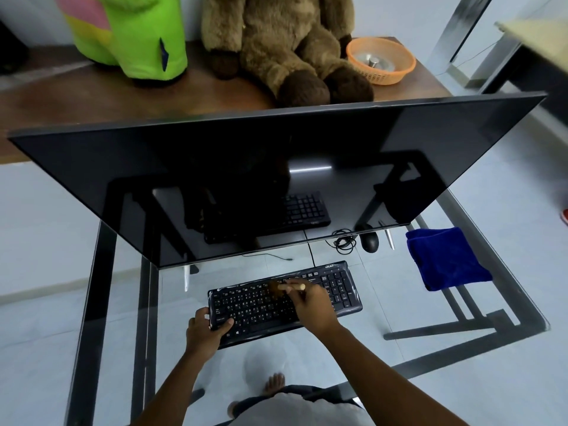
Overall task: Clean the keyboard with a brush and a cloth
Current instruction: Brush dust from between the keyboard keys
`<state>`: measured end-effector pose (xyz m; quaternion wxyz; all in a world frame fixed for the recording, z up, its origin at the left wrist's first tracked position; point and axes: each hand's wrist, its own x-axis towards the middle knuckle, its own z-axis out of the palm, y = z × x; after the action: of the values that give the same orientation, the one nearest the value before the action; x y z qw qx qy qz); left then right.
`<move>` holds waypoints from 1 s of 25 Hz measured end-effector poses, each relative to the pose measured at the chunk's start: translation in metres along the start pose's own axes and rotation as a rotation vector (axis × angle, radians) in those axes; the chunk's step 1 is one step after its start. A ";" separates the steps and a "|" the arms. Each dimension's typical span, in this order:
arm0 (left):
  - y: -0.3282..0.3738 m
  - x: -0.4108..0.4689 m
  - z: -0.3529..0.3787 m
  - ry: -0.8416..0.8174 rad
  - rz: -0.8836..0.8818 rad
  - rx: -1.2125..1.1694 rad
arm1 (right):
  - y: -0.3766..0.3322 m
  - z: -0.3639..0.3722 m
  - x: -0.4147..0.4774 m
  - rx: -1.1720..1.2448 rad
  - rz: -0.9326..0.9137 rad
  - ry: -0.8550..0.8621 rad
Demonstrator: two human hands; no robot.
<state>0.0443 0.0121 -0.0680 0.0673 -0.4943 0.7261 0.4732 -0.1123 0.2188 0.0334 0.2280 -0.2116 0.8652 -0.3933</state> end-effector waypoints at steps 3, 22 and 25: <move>0.001 0.000 -0.001 -0.002 -0.007 0.004 | 0.000 0.004 0.002 0.001 0.000 -0.026; 0.002 0.000 -0.001 -0.001 -0.005 -0.002 | -0.011 0.014 0.007 0.000 -0.034 -0.078; 0.001 0.000 -0.001 0.004 -0.004 -0.005 | -0.011 0.010 0.009 -0.066 -0.047 -0.071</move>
<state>0.0434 0.0116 -0.0669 0.0655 -0.4968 0.7241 0.4739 -0.1117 0.2020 0.0339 0.2423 -0.2531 0.8638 -0.3620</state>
